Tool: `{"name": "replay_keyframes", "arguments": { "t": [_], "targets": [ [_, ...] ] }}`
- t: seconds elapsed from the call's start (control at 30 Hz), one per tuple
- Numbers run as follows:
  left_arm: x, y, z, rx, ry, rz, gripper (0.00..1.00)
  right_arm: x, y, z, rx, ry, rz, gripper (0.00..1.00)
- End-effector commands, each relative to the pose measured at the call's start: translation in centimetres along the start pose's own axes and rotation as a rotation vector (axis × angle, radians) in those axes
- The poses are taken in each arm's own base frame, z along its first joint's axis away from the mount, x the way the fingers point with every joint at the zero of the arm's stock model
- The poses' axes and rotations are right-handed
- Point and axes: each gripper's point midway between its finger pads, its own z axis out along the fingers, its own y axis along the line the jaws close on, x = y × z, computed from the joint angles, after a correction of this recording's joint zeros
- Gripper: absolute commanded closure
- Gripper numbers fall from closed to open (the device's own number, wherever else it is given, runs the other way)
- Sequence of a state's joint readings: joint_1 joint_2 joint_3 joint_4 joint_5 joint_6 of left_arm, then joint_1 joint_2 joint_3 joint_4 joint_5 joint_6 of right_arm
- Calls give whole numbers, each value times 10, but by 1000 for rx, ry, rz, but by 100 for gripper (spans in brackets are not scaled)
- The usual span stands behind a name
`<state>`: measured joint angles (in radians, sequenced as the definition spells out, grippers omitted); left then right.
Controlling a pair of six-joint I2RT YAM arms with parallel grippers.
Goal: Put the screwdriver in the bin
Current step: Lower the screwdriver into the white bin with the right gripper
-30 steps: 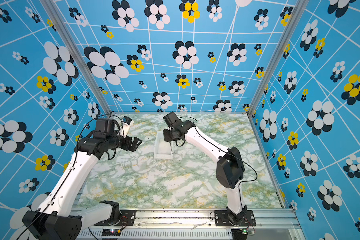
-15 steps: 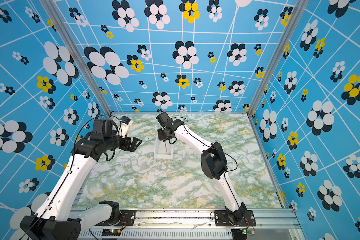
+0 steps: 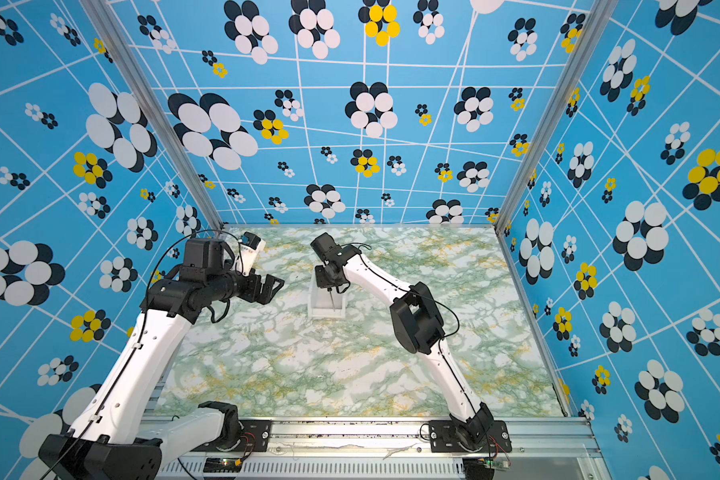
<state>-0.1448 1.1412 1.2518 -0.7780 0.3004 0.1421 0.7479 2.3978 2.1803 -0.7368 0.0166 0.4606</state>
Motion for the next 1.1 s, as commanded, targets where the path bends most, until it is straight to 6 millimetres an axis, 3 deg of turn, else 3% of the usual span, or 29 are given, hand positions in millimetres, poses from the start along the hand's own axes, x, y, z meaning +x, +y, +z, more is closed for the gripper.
{"name": "replay_keyframes", "arguments": {
  "t": [0.0, 0.6, 1.07],
  "targets": [
    [-1, -1, -1, 13, -18, -11, 1, -10, 3, 8, -5, -36, 21, 90],
    [-2, -1, 1, 19, -15, -18, 1, -14, 3, 33, 9, -42, 22, 89],
    [-1, -1, 3, 19, -9, -23, 1, -8, 1, 42, 19, -21, 25, 79]
  ]
}}
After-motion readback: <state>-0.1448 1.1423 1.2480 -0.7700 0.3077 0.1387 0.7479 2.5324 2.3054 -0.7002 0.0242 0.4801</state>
